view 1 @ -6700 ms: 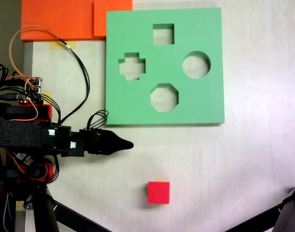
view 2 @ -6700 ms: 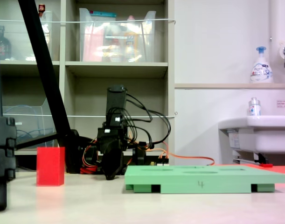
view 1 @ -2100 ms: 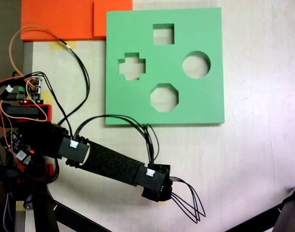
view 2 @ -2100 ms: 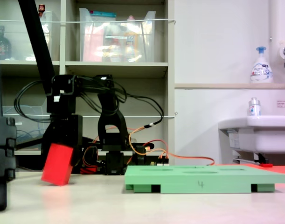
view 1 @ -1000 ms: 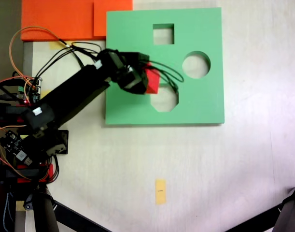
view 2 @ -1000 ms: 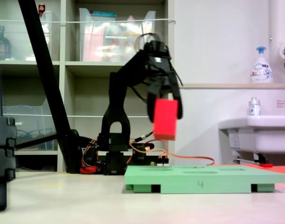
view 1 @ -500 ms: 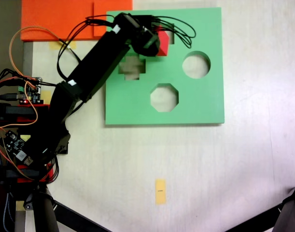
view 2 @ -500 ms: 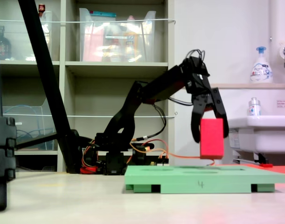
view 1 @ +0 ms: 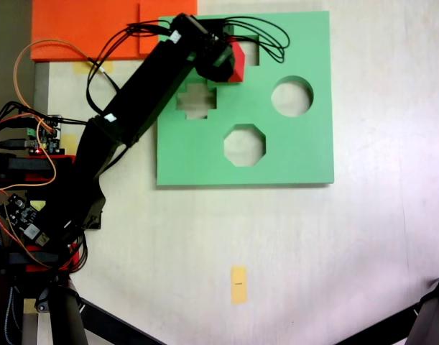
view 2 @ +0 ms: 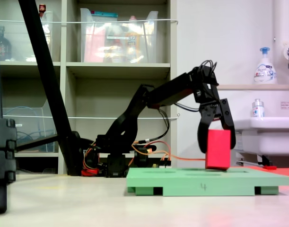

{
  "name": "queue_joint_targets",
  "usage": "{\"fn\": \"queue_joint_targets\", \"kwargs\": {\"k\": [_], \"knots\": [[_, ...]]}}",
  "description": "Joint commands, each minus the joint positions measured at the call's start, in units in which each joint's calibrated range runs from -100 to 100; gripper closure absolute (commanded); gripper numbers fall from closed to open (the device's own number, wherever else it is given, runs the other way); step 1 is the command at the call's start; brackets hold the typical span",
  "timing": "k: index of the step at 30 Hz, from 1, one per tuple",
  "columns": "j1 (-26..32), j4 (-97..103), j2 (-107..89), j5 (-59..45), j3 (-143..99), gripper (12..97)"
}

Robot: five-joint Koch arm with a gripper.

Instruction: Put the square block into the corresponding hole

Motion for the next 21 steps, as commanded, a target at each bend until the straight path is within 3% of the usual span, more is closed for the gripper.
{"fn": "queue_joint_targets", "kwargs": {"k": [1, 21], "knots": [[0.3, 3.6, 0.3, 0.0, 3.7, 82.9], [0.7, 14.9, 3.3, -1.2, 5.1, 80.5]]}}
